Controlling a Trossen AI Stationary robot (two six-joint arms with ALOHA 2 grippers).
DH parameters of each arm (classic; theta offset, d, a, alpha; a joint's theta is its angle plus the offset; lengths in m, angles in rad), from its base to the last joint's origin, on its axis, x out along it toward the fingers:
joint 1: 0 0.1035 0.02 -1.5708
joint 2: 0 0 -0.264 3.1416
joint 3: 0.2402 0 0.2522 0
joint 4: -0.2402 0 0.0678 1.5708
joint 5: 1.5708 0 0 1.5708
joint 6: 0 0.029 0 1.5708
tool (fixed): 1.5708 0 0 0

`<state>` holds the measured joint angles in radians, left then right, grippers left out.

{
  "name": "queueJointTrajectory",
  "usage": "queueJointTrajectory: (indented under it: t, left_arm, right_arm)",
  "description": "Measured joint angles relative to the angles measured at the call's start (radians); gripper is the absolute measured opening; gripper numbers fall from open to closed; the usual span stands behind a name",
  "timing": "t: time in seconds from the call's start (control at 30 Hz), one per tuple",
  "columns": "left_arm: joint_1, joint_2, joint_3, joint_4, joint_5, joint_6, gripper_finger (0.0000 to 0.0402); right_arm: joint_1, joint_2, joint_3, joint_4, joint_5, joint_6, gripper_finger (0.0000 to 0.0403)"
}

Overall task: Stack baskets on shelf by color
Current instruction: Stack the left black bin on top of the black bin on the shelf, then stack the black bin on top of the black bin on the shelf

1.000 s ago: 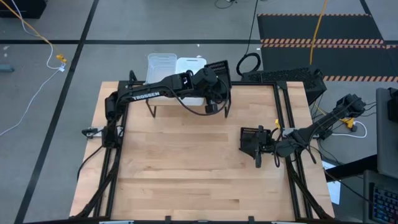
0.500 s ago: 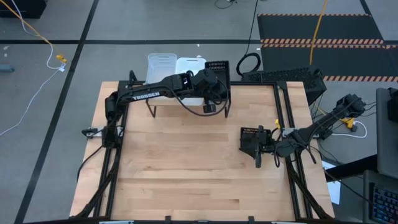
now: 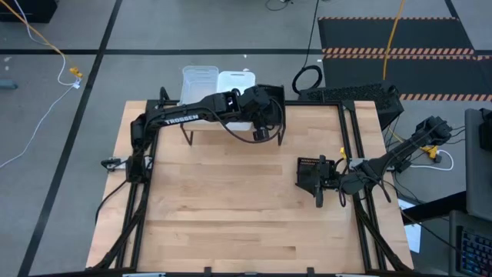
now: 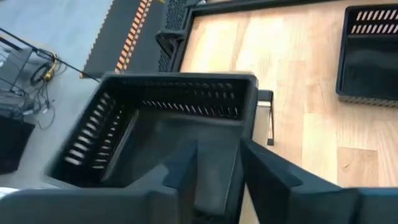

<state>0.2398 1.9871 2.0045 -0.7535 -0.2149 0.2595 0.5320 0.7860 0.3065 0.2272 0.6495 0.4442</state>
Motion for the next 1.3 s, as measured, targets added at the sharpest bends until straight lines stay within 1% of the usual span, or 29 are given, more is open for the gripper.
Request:
queueJointTrajectory:
  t: [0.17,0.3,0.4,0.47,0.57,0.67,0.77,0.87,0.97,1.03,1.1,1.13,1.2,1.3]
  left_arm:
    - [-0.003,0.002,0.0,0.006,0.0,-0.004,0.0171]
    - [-0.013,0.002,0.0,0.007,0.001,-0.009,0.0189]
    - [-0.039,-0.003,0.0,0.006,0.001,-0.049,0.0192]
    - [-0.073,-0.004,0.0,-0.004,0.008,-0.061,0.019]
    - [-0.145,-0.001,-0.006,-0.011,0.014,-0.077,0.0182]
    - [-0.229,0.001,-0.081,0.053,0.014,-0.091,0.0173]
    - [-0.316,0.009,-0.227,0.186,0.016,-0.119,0.0167]
    - [-0.399,0.01,-0.378,0.361,0.015,-0.139,0.0166]
    - [-0.459,0.009,-0.516,0.634,-0.028,-0.085,0.0166]
    - [-0.475,0.01,-0.602,0.877,-0.049,-0.036,0.0166]
    - [-0.471,0.022,-0.652,1.081,-0.044,0.0,0.0166]
    - [-0.464,0.033,-0.66,1.148,-0.038,0.01,0.0166]
    - [-0.446,0.061,-0.665,1.161,-0.026,0.012,0.0166]
    - [-0.423,0.122,-0.632,1.16,-0.02,-0.016,0.0166]
  right_arm:
    - [0.0,0.0,0.0,0.0,0.0,0.0,0.0205]
    - [0.0,0.0,0.0,0.0,0.0,0.0,0.0205]
    - [0.0,0.0,0.0,0.0,-0.004,0.0,0.0205]
    - [0.0,0.0,0.0,0.0,-0.027,-0.011,0.0205]
    - [0.001,-0.003,0.0,0.022,-0.071,-0.085,0.0205]
    - [0.015,-0.005,0.001,0.08,-0.123,-0.149,0.0205]
    - [0.037,-0.015,0.004,0.105,-0.136,-0.169,0.0205]
    - [0.046,-0.038,0.013,0.057,-0.136,-0.106,0.0205]
    - [0.046,-0.064,0.013,0.008,-0.175,-0.032,0.0205]
    - [0.045,-0.08,0.013,-0.003,-0.184,0.005,0.0205]
    - [0.045,-0.095,0.013,-0.002,-0.184,0.027,0.0205]
    - [0.045,-0.104,0.014,-0.011,-0.185,0.032,0.0205]
    - [0.039,-0.113,0.023,-0.089,-0.171,0.059,0.0205]
    - [0.021,-0.107,0.051,-0.306,-0.126,0.171,0.0204]
